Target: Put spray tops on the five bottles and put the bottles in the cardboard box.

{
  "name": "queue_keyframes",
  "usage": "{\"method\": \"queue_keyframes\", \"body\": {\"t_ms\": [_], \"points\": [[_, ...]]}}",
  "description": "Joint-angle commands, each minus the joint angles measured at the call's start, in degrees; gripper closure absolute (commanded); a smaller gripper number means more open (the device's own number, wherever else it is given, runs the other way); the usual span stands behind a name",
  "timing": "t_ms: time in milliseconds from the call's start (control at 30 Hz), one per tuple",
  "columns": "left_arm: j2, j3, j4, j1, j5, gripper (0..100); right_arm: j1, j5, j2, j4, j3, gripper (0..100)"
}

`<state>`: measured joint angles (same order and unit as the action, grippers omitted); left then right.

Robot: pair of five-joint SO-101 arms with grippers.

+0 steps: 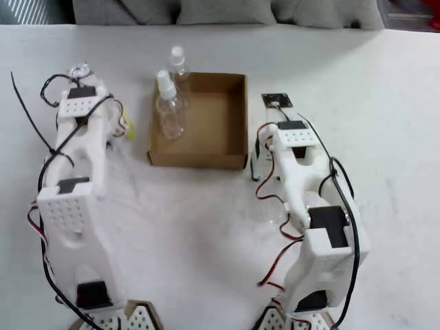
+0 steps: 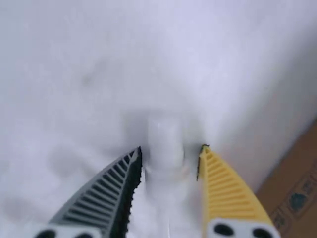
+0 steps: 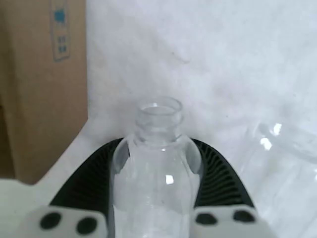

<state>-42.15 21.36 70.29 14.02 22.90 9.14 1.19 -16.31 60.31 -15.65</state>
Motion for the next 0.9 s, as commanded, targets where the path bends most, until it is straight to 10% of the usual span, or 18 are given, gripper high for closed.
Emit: {"method": "queue_keyframes", "body": {"t_ms": [0,267,867], "points": [[-0.75,4.66,1.58,0.57,0.7,81,0.13,0.79,1.89,-1.71,0.18,98.1],[-1.1,5.36,4.04,-0.13,0.35,99,0.13,0.79,1.89,-1.71,0.18,98.1],[7.78,12.92,16.35,-1.71,-2.02,98,-0.13,0.35,10.07,0.31,0.26,98.1]]}}
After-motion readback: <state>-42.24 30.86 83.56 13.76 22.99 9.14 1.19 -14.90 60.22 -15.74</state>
